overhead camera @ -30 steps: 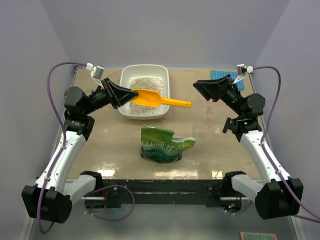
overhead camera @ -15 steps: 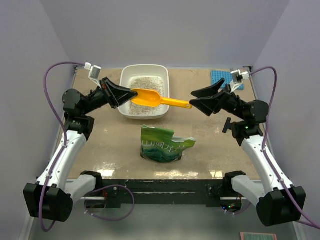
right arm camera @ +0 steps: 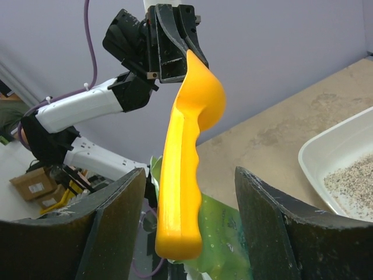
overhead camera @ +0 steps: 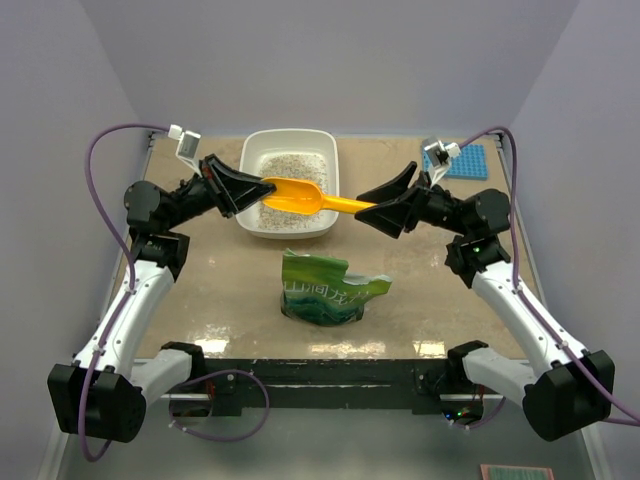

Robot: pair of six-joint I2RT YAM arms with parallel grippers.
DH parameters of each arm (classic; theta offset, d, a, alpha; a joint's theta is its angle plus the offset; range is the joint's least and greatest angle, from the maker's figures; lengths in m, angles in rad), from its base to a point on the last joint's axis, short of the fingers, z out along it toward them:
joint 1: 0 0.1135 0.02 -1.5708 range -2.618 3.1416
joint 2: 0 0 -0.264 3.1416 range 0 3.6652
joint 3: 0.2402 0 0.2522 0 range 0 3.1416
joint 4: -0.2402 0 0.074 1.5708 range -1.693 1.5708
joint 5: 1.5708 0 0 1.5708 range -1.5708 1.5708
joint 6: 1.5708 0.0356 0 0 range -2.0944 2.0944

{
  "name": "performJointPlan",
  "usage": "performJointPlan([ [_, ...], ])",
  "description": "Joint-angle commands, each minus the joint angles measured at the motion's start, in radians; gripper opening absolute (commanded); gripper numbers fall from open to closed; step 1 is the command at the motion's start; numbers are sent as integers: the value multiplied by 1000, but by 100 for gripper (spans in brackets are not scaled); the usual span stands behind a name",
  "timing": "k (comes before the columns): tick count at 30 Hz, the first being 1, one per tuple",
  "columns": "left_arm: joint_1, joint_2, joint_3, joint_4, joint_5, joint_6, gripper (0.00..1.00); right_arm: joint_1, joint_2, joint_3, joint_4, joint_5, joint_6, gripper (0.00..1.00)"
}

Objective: Fill the litter box with clean litter

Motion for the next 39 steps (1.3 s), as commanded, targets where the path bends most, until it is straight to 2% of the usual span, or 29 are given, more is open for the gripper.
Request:
performJointPlan([
  [1,8,-9,0,73,11,-16,0,8,-6,61,16,15,-24,65],
  [7,8,-7,-12,110,8,-41,0,24,-3,71,6,21,-35,55],
  [17,8,-3,-15,133,6,-57,0,54,18,78,22,38,-29,50],
  [21,8,-6,-20,139,6,-60,0,57,24,85,15,42,-35,43],
  [28,8,-9,-23,145,23,-57,0,59,23,94,-2,50,-52,39],
  [29,8,-10,-26,145,24,-55,0,59,24,96,-4,50,-52,36],
  [31,8,-10,-26,150,29,-54,0,62,30,101,-8,42,-53,21],
  [33,8,-12,-27,154,29,-55,0,64,35,107,-31,38,-68,0],
  [38,8,-9,-23,170,29,-60,0,73,23,104,-66,45,-96,0],
  [39,8,-7,-18,171,32,-60,3,74,21,108,-77,47,-104,0],
])
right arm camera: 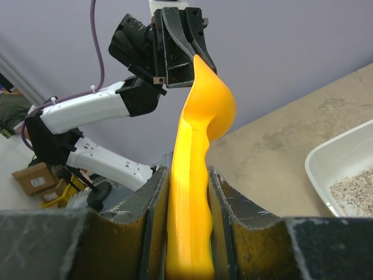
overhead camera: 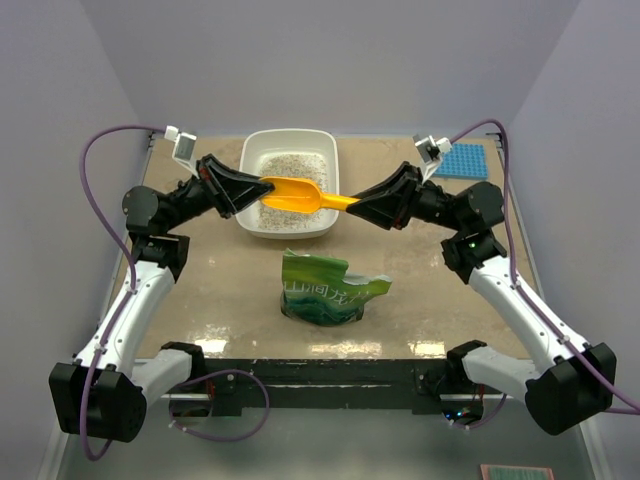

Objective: Fill the litter box with clean litter

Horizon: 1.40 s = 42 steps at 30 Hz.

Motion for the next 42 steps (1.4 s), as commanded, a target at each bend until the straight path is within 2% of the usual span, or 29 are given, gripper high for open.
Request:
performJointPlan([
  [1,2,-3,10,74,32,-23,25,12,-15,49,-47,21,-68,0],
  [2,2,-3,14,68,35,-20,38,12,-24,58,-107,37,-99,0],
  [3,2,-2,31,21,38,7,59,12,-32,84,-144,50,-119,0],
  [4,2,-5,40,-18,38,30,92,12,-39,100,-193,66,-143,0],
  [5,2,-12,53,-64,39,63,100,12,-48,119,-307,92,-198,0],
  [6,2,-15,77,-114,52,139,100,12,-61,170,-374,131,-229,0],
  [8,2,-43,102,-317,44,239,100,10,-74,221,-554,184,-306,0],
  [9,2,-54,112,-443,15,335,100,10,-85,283,-627,261,-339,0],
  [12,2,-104,100,-593,10,457,100,10,-96,400,-848,359,-435,0],
  [14,2,-138,85,-629,30,498,100,10,-91,460,-999,453,-494,0],
  [17,-12,-187,21,-597,116,528,100,10,-81,557,-1155,542,-551,0],
  [20,-50,-233,-59,-543,217,560,100,10,-96,584,-1224,568,-578,0],
  [22,-84,-270,-102,-566,259,607,100,10,-107,580,-1236,565,-584,0],
  [25,-122,-319,-124,-703,199,742,100,10,-127,571,-1249,570,-591,0],
  [29,-150,-344,-151,-724,151,807,100,10,-153,525,-1220,530,-582,0],
  [36,-170,-230,-154,-663,128,859,100,10,-225,443,-1204,501,-571,0],
  [42,-210,-101,-188,-434,144,813,100,10,-266,465,-1256,513,-556,0],
])
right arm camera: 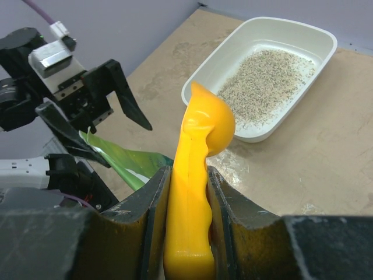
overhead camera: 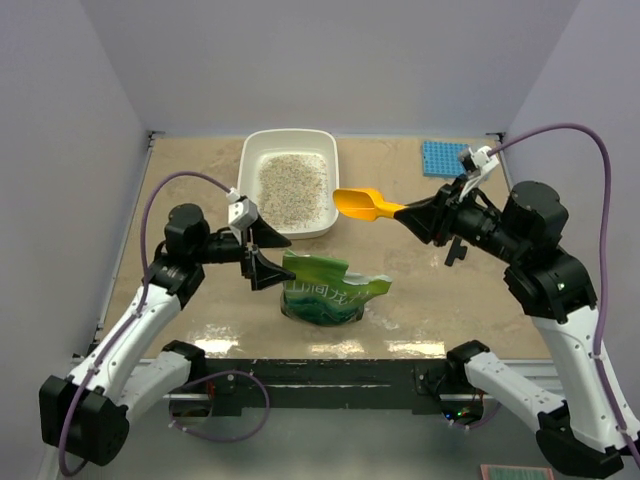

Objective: Fill the litter box with clean litter

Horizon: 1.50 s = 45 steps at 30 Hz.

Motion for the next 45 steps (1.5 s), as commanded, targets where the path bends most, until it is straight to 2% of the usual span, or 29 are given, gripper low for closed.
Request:
performJointPlan([
  [1,-42,77,-17,213,5,3,100,3,-48,27,-15,-3,8,0],
  [5,-76,145,-11,300,50,-16,100,3,-81,-3,-32,-15,23,0],
  [8,-114,189,-9,408,119,-69,89,1,-101,-15,-48,-15,29,0],
  [9,-121,205,0,408,138,-68,78,0,-104,-18,-51,-18,32,0],
  [10,-124,240,12,384,145,-51,71,1,-108,-21,-57,-20,34,0],
  [11,-130,260,53,289,148,19,61,3,-119,-24,-66,-18,40,0],
  [13,-134,317,118,116,130,146,2,3,-128,-26,-81,3,45,0],
  [14,-136,332,182,-16,81,268,0,1,-133,-18,-109,22,43,0],
  [16,-136,360,227,-122,45,331,0,1,-142,-12,-132,69,43,0],
  [17,-136,367,286,-225,18,416,0,3,-145,-9,-146,77,46,0],
  [21,-130,386,399,-316,-94,509,0,3,-173,-27,-161,94,64,0],
  [26,-70,409,582,-413,-82,607,0,1,-203,-29,-203,134,69,0],
  [33,11,455,687,-482,-21,713,0,3,-199,-3,-235,118,100,0],
  [36,13,446,644,-488,10,747,0,3,-185,-3,-241,117,106,0],
  [41,5,377,436,-477,51,826,0,3,-148,-7,-232,94,121,0],
  [45,-16,256,279,-420,62,903,0,3,-92,14,-242,59,126,0],
])
